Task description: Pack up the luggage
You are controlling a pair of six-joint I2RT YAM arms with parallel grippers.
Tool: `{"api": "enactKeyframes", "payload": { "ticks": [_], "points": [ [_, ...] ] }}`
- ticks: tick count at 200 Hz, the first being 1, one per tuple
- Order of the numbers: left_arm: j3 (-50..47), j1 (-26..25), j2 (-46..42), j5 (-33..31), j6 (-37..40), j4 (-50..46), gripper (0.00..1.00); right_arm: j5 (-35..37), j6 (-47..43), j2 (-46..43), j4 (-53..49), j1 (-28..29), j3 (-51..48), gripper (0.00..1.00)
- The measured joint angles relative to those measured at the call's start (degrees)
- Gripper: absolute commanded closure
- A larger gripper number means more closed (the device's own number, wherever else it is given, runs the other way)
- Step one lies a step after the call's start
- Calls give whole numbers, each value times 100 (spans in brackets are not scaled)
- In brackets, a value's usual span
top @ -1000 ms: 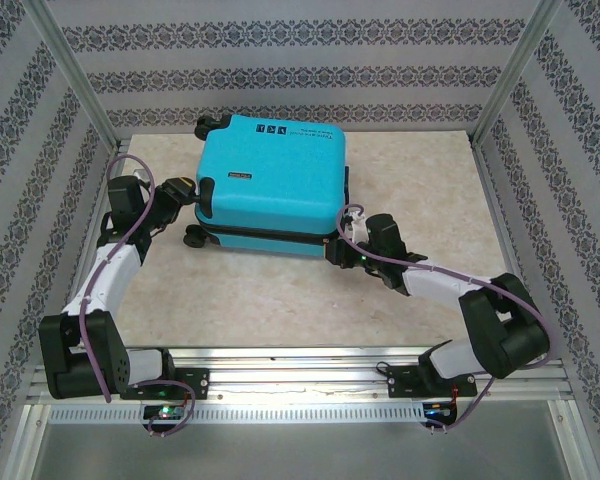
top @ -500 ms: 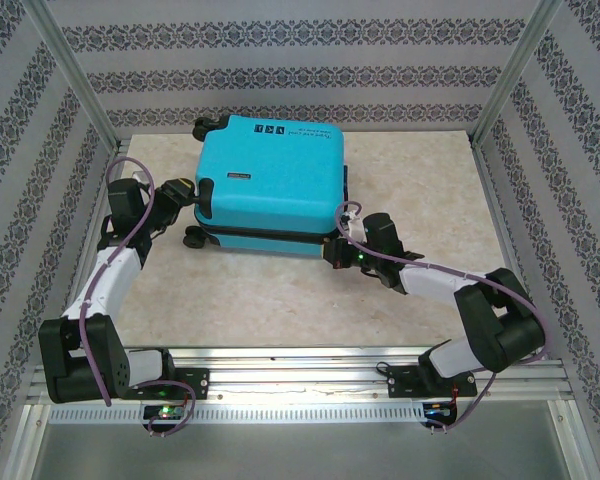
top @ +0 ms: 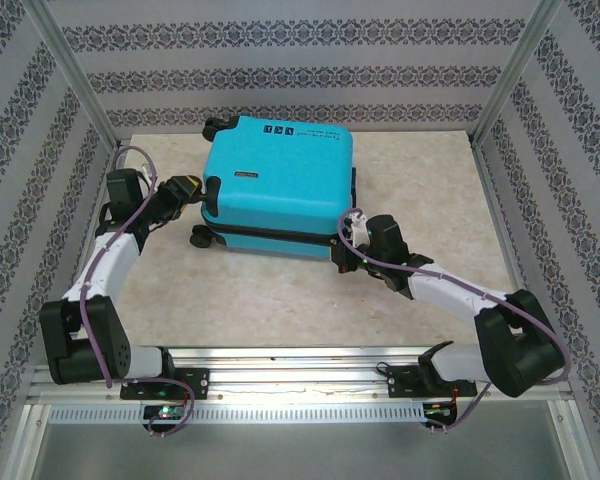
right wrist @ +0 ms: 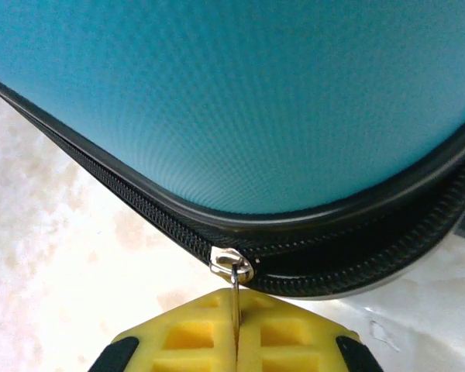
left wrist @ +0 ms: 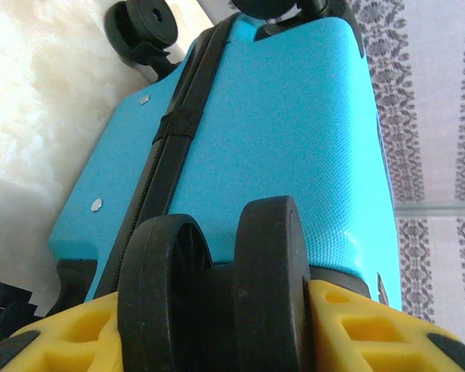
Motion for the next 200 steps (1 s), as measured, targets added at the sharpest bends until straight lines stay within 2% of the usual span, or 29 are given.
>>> {"api": "enactKeyframes", "payload": {
  "ticks": [50,82,111,142,184,192,200],
  "points": [
    [393,214,413,787,428,-332,100,732,-33,-199,-223,120,0,100],
    [535,293,627,1106,610,-345,100,831,44,-203,-212,111,0,100],
    [748,439,903,1331,695,-339,100,28,-87,-210,295,-109,-214,100],
    [1167,616,1340,1467,737,-343,100,-796,-492,-286,568,-101,-271,100],
    [1976,645,2063,1668,813,-507,100,-1187,-931,-356,531,308,-271,100],
    [2127,645,2199,1705,822,-522,95,-1204,-984,-354,531,387,-269,100],
    [2234,647,2299,1759,824,-529,83,-1202,-1040,-352,538,468,-260,100]
  ]
}}
